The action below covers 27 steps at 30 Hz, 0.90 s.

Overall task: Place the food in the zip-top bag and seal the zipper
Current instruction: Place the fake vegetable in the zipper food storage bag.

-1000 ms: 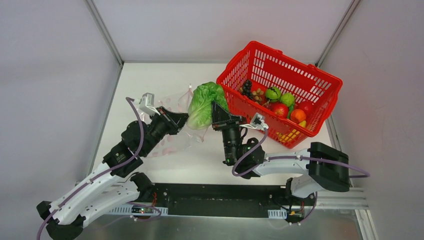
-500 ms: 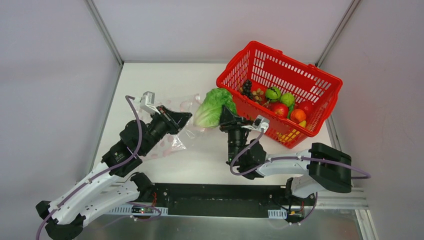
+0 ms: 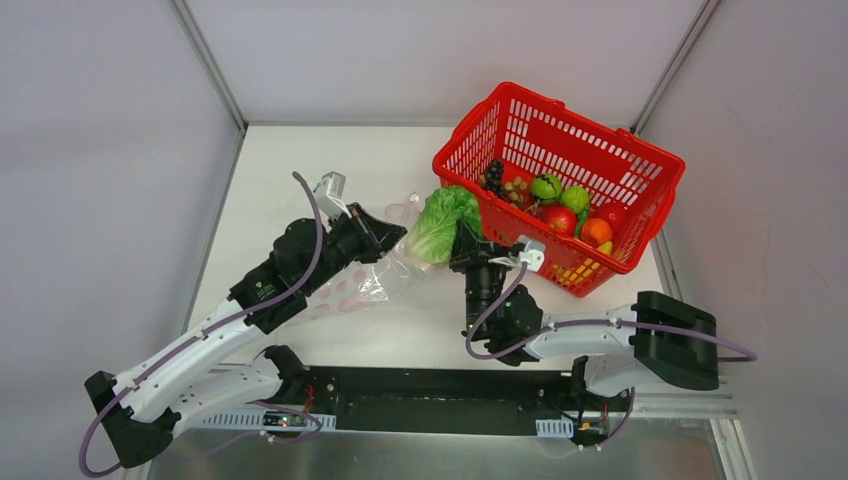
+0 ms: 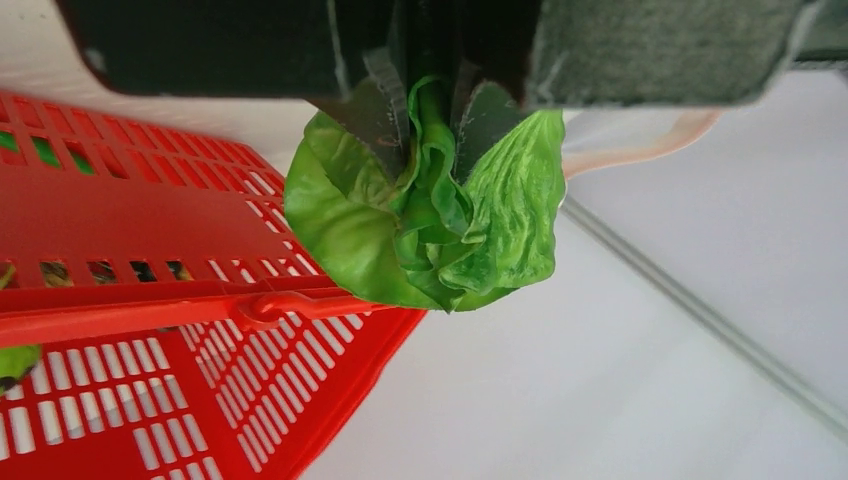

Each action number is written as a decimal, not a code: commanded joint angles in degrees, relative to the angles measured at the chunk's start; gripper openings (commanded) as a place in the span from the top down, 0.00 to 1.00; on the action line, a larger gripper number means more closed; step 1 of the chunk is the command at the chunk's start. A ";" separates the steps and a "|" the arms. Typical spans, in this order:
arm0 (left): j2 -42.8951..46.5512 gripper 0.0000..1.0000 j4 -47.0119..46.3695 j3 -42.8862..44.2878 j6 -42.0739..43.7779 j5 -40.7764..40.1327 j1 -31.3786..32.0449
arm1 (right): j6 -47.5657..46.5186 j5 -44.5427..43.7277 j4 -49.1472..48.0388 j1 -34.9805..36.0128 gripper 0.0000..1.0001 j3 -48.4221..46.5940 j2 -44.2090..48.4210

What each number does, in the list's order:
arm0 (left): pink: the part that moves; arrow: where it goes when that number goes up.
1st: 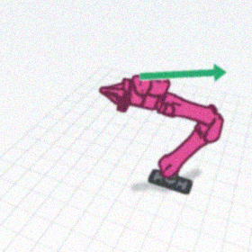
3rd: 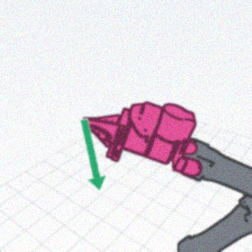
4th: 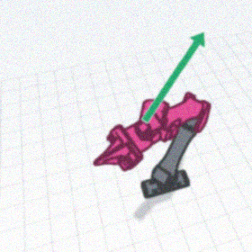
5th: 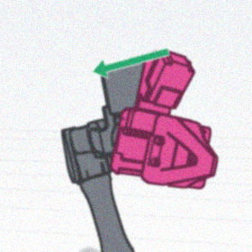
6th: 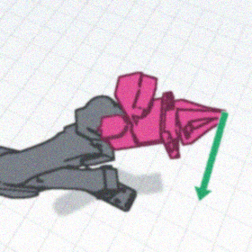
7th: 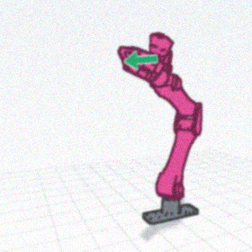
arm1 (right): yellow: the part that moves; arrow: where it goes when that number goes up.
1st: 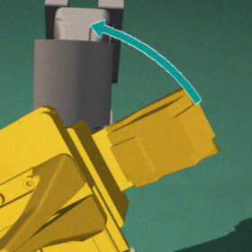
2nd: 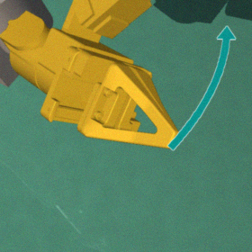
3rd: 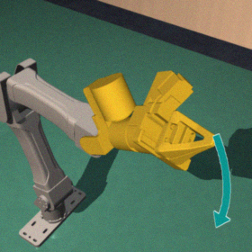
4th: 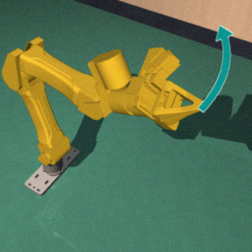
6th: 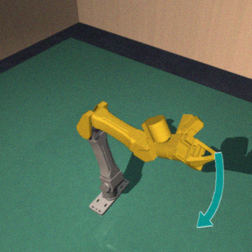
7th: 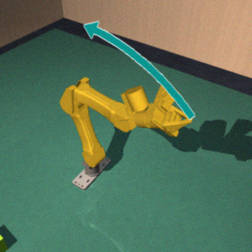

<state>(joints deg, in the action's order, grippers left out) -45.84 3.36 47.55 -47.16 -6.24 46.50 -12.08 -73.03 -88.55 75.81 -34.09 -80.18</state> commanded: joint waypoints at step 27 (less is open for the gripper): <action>2.68 1.00 -8.55 -0.72 1.26 -0.81 -2.26 | 8.76 42.36 37.22 -3.96 1.00 -2.40 17.31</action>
<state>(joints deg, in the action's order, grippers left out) -44.77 -5.30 44.64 -49.76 -4.36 45.28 -2.48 -44.10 -58.26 72.75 -34.83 -66.15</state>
